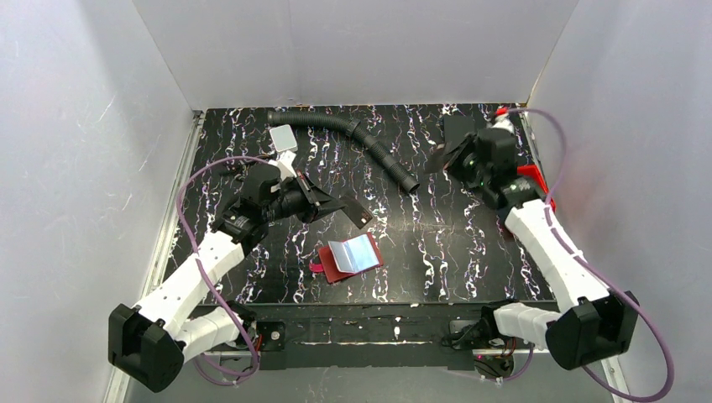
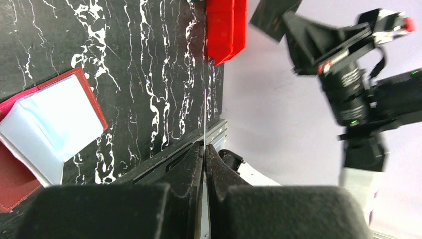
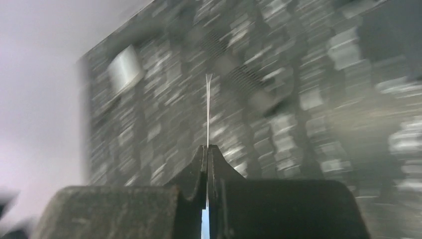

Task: Put the credit cards into the card holder
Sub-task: Place the credit card in the storage box.

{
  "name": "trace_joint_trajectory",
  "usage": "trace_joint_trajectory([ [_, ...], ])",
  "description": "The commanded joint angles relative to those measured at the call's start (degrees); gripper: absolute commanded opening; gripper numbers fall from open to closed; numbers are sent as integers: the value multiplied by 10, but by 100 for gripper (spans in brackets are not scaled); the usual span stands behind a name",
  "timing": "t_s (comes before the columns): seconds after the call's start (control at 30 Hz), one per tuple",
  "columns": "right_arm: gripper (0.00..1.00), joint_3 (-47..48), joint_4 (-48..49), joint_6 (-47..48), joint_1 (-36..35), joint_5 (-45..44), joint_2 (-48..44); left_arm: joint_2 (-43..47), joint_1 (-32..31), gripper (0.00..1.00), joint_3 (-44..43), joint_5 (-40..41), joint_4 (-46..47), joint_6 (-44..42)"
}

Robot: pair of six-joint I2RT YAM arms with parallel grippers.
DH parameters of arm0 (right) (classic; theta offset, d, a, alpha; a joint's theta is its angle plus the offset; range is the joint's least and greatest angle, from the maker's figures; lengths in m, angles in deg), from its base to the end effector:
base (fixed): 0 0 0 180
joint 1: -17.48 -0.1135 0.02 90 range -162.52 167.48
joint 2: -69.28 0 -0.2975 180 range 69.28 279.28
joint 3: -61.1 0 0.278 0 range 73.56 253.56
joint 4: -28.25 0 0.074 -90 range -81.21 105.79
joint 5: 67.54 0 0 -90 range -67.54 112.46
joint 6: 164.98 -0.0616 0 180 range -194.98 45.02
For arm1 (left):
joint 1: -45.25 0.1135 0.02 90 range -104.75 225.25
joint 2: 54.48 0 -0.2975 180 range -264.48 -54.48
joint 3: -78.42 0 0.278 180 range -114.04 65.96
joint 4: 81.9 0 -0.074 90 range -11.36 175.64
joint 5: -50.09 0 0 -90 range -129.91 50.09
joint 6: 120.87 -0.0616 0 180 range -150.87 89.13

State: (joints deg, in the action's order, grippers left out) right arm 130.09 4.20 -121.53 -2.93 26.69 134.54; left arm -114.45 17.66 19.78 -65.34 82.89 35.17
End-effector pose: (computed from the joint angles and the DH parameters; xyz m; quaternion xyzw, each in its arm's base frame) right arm 0.2795 0.1088 0.3547 0.1649 0.8037 0.3402 0.4595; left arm 0.2300 -0.1500 0.3277 -0.1331 0.7816 -0.5461 0.2706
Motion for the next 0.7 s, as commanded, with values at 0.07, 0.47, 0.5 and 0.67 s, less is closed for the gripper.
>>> trace_joint_trajectory([
  [0.07,1,127,-348,222,61,-544,95,-22,-2,0,-79,-23,-129,-107],
  [0.47,1,102,-259,79,239,-417,131,-51,-33,0,-98,-40,-154,-98],
  [0.5,1,95,-242,78,244,-410,127,-50,-36,0,-97,-37,-154,-97],
  [0.67,1,54,-166,42,278,-358,105,-51,-41,0,-98,-36,-156,-96],
])
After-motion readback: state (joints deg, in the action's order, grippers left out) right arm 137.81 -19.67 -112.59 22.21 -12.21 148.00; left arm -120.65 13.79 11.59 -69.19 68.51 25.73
